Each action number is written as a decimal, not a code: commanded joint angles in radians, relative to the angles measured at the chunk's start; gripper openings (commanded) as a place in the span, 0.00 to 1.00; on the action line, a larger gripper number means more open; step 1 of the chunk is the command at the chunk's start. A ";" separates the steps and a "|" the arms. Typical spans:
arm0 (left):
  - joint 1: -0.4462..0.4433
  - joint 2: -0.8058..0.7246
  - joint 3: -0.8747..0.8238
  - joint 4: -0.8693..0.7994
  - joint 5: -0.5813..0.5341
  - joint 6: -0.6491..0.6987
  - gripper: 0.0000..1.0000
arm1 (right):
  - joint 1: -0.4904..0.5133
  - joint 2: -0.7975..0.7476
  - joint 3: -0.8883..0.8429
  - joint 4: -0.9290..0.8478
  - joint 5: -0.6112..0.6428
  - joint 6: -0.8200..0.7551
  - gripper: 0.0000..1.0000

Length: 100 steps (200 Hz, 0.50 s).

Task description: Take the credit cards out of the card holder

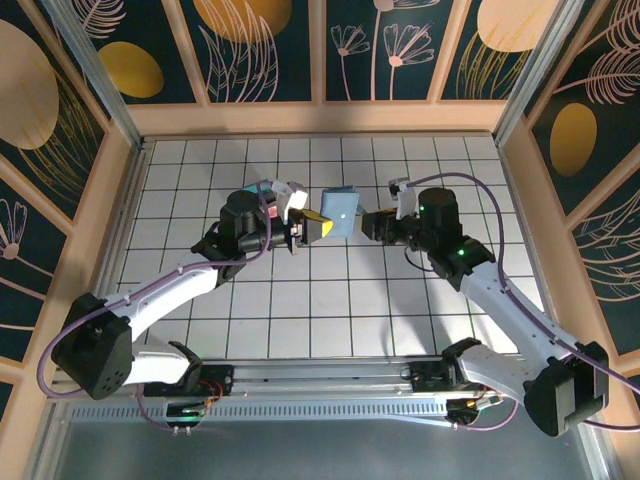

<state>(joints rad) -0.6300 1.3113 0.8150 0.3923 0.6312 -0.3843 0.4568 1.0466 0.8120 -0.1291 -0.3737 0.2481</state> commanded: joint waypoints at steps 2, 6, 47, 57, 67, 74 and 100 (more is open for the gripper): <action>0.006 -0.034 -0.010 0.074 0.054 -0.013 0.00 | -0.025 -0.031 -0.032 0.033 -0.056 -0.023 0.40; 0.006 -0.034 -0.010 0.073 0.057 -0.015 0.00 | -0.029 -0.035 -0.036 0.038 -0.063 -0.023 0.40; 0.007 -0.020 -0.015 0.103 0.140 -0.041 0.00 | -0.062 -0.092 -0.086 0.103 -0.190 -0.047 0.41; 0.007 -0.019 -0.014 0.107 0.159 -0.044 0.00 | -0.066 -0.113 -0.100 0.128 -0.243 -0.061 0.44; 0.006 -0.020 -0.011 0.107 0.171 -0.047 0.00 | -0.067 -0.138 -0.109 0.146 -0.286 -0.077 0.49; 0.007 -0.023 -0.011 0.107 0.174 -0.047 0.00 | -0.067 -0.151 -0.115 0.152 -0.307 -0.088 0.52; 0.006 -0.035 -0.014 0.111 0.190 -0.047 0.00 | -0.067 -0.185 -0.110 0.144 -0.334 -0.120 0.60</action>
<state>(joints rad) -0.6281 1.3029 0.8040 0.4274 0.7609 -0.4232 0.3950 0.9009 0.7048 -0.0376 -0.6212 0.1791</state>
